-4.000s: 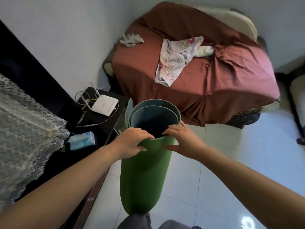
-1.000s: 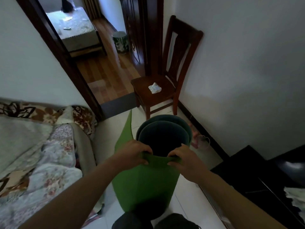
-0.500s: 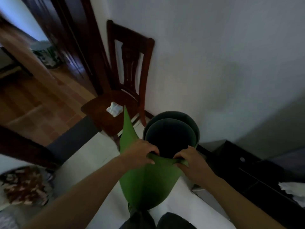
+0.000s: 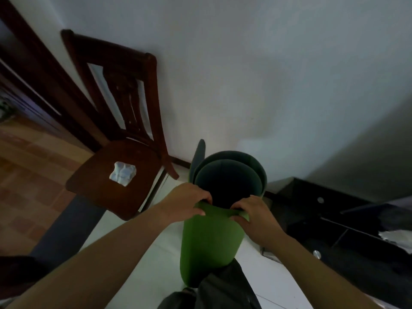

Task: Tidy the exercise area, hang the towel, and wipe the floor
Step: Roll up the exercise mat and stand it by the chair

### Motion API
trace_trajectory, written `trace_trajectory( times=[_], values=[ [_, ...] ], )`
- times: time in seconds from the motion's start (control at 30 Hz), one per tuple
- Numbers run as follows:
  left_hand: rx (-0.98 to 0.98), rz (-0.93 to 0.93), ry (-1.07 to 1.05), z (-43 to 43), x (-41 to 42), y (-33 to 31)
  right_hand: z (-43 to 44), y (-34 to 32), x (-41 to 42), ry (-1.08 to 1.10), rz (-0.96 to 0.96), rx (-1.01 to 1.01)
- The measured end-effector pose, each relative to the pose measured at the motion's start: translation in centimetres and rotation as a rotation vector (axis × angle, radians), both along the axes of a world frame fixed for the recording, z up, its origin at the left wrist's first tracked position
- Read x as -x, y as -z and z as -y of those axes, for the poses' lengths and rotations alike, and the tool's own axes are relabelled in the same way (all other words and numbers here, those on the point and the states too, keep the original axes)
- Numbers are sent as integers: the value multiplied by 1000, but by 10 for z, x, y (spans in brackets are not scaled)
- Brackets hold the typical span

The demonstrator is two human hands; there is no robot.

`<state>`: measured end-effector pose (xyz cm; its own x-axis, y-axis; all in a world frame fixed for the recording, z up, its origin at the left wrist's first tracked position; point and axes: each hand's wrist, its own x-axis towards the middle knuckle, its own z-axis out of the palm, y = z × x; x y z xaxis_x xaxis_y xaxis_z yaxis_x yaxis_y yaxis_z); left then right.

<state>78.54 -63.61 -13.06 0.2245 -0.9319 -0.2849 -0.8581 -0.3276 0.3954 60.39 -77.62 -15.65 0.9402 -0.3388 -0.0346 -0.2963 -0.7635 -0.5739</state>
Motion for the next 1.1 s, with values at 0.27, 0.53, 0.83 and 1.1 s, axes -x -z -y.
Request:
trace_trajectory(
  times=[0.27,0.53,0.83,1.1],
  values=[
    [-129,-10,81,50,-60,47,36,50,-54,43,-39,-48],
    [-161,-29,100,69,-150,112,48,104,-140,85,-75,-57],
    [-103,-28,102,55,-256,202,47,207,-243,91,-124,-39],
    [117,-3,-82,36,-297,269,61,247,-310,115,-26,-33]
  ],
)
